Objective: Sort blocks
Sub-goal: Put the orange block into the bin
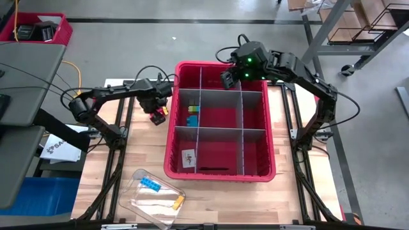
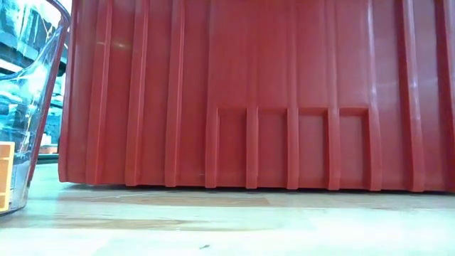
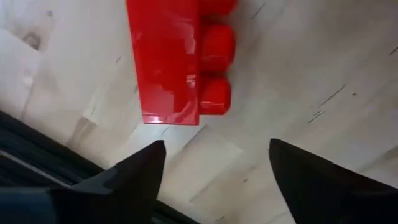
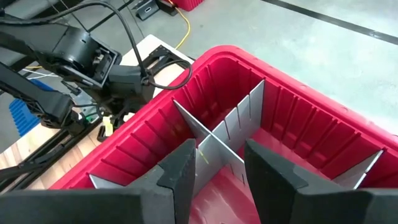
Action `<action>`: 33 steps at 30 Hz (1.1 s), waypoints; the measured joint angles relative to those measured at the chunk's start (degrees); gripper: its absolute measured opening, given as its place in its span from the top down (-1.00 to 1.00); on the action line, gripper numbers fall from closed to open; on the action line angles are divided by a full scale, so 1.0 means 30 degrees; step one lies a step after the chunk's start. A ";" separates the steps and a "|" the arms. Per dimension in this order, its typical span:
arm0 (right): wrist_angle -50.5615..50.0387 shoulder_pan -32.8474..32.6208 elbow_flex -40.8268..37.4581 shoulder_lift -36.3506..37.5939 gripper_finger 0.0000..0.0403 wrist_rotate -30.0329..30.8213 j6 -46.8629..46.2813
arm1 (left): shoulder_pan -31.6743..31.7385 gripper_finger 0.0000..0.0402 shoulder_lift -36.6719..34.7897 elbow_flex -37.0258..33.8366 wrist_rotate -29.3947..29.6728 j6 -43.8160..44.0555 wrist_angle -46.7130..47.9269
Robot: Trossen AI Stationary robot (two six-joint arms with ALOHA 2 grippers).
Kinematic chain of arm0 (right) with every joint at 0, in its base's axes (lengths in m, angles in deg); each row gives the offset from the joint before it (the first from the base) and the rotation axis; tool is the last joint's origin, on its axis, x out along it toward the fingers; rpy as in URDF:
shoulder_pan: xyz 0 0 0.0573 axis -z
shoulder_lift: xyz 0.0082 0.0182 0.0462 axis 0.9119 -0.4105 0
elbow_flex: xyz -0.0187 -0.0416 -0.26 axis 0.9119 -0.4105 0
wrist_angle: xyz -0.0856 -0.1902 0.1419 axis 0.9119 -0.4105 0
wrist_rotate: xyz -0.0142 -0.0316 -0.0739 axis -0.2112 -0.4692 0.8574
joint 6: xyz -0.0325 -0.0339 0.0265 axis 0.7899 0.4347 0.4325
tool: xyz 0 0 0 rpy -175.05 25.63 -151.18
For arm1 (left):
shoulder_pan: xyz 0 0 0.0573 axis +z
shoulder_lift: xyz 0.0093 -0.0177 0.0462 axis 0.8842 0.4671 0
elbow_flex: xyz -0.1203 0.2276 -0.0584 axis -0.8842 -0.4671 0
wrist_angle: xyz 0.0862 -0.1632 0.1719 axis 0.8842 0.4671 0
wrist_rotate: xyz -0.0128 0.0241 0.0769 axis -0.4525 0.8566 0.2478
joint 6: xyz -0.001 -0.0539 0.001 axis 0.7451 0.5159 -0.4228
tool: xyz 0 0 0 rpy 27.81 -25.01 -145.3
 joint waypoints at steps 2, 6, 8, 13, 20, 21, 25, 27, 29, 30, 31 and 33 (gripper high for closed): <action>0.0055 -0.0006 0.0000 -0.0180 0.36 -0.0013 0.0008 | 0.0000 -0.48 0.0000 -0.0129 -0.0009 -0.0200 -0.0563; 0.0083 -0.0002 0.0000 -0.0546 0.36 -0.0455 -0.0029 | 0.0000 -0.55 0.0079 -0.0166 0.0864 -0.1392 -0.2490; 0.0085 0.0000 0.0000 -0.0771 0.36 -0.0955 -0.0262 | 0.0118 -0.56 0.0095 -0.0166 0.1567 -0.1728 -0.3154; 0.0104 -0.0007 0.0000 -0.1359 0.36 -0.1613 -0.0523 | 0.0815 -0.56 0.0358 -0.0166 0.1702 -0.2049 -0.3575; 0.0188 -0.0015 0.0000 -0.1640 0.36 -0.1690 -0.0896 | 0.1735 -0.56 0.1249 -0.0144 0.0138 -0.2606 -0.3757; 0.0231 -0.0016 0.0000 -0.1633 0.36 -0.1664 -0.0910 | 0.1794 -0.56 0.1388 -0.0144 0.0149 -0.2807 -0.3841; 0.0189 -0.0019 0.0000 -0.1633 0.36 -0.1644 -0.0991 | 0.1899 -0.56 0.1983 -0.0144 0.0790 -0.3164 -0.4100; 0.0193 -0.0019 0.0000 -0.1614 0.36 -0.1632 -0.0991 | 0.1931 -0.56 0.2231 -0.0129 0.0845 -0.3216 -0.4134; 0.0201 -0.0020 0.0000 -0.1611 0.36 -0.1624 -0.0994 | 0.1945 -0.56 0.2399 -0.0129 0.0838 -0.3151 -0.4113; 0.0197 -0.0017 0.0000 -0.1611 0.36 -0.1619 -0.0995 | 0.1945 -0.56 0.2440 -0.0129 0.0841 -0.3155 -0.4056; 0.0197 -0.0022 0.0000 -0.1611 0.36 -0.1607 -0.0998 | 0.1945 -0.56 0.2455 -0.0129 0.0827 -0.3165 -0.3924; 0.0204 -0.0015 0.0000 -0.1611 0.36 -0.1573 -0.0994 | 0.1945 -0.56 0.2453 -0.0115 0.0753 -0.3280 -0.3442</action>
